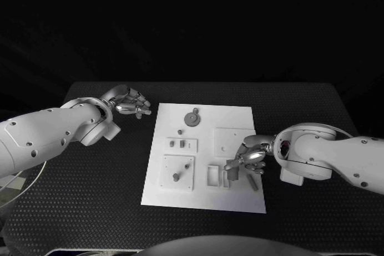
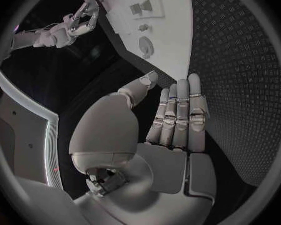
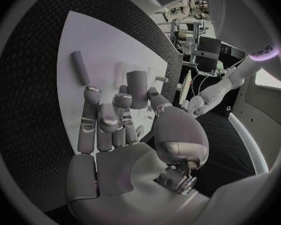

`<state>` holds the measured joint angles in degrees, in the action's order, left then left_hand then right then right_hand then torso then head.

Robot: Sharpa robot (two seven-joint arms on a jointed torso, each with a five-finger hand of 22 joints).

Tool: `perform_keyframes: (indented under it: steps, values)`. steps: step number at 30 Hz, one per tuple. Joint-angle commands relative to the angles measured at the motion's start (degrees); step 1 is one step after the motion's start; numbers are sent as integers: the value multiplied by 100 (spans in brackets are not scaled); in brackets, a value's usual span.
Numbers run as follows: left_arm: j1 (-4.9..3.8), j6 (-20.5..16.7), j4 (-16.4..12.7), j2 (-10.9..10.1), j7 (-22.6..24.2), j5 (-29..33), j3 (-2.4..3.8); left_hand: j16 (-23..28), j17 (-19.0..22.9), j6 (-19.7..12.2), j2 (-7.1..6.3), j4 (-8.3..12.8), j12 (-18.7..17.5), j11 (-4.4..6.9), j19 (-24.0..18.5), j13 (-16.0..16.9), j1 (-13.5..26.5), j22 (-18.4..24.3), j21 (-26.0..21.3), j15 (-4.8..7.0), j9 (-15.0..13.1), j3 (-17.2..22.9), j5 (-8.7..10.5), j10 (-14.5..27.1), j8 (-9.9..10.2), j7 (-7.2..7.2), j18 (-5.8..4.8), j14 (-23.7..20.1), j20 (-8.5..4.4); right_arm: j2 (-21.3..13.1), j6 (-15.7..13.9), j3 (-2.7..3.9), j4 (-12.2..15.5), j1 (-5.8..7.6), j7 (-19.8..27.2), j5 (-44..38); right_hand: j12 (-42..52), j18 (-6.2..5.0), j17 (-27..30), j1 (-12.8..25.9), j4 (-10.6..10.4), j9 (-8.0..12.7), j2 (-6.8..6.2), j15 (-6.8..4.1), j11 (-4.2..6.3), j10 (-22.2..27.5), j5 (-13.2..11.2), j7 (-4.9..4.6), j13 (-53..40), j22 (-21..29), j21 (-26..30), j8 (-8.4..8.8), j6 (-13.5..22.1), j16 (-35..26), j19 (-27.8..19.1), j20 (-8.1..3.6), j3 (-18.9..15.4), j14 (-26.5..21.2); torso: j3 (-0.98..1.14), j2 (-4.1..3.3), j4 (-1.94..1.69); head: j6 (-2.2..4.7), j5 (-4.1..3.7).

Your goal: Assemble the parts on the task board

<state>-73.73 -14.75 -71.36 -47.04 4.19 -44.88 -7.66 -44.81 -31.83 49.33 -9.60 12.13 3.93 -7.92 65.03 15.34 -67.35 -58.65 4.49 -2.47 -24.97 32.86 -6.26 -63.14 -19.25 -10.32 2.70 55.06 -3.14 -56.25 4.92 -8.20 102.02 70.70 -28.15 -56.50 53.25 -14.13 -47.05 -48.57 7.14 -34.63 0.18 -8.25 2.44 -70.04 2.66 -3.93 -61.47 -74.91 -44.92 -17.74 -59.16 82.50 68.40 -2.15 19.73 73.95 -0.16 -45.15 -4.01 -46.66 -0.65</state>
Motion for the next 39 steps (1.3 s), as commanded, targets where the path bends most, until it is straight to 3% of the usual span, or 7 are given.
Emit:
perform_keyframes:
  steps: [1,9,17,31,39]
  values:
    - [-6,83,-15,12,-9,31,2,32,-9,-38,9,-27,-4,-35,50,-7,-36,-6,-37,-7,7,-2,-26,10,-21,10,82,26,1,98,-21,-6,-30,8,-15,639,23,-87,6,68,937,-25,-5,-31,6,-45,14,-2,6,-94,13,-11,-56,27,23,4,963,5,-3,0,0,4,-6]
    - [-7,91,-15,29,-14,31,1,36,-13,-39,9,-29,-5,-36,48,-9,-37,-6,-38,-8,8,1,-35,13,-21,10,81,25,2,538,31,-23,-299,11,-43,1081,22,-87,11,102,941,-29,-51,-31,6,-37,14,-2,8,-95,17,-2,-58,26,17,3,982,1,-6,2,-1,10,-17]
    - [-7,95,-19,20,-18,31,1,39,-16,-39,9,-31,-5,-37,48,-11,-39,-6,-39,-9,9,3,-41,14,-22,10,80,24,2,817,51,-179,-498,-1,-52,898,21,-87,16,133,933,-31,-47,-30,4,-32,14,-4,10,-95,20,5,-57,24,15,5,999,-2,-1,-4,-14,-12,-3]
    - [-7,101,-33,-4,-27,31,1,43,-20,-40,10,-37,-5,-38,47,-13,-36,-7,-39,-10,10,3,-45,15,-22,9,79,24,4,886,-43,-198,-600,-26,-82,587,22,-87,22,185,926,-34,-56,-28,3,-28,14,-5,13,-96,24,13,-59,22,13,8,1015,-3,6,-5,-1,-36,26]
    - [-7,103,-33,-6,-30,31,1,46,-24,-40,10,-42,-4,-38,47,-14,-34,-7,-40,-11,10,4,-48,15,-23,9,79,25,4,855,180,-203,-599,-27,-132,569,24,-87,27,248,917,-40,-63,-28,2,-27,14,-5,15,-96,26,20,-63,22,16,9,1033,-3,6,-4,1,-52,35]
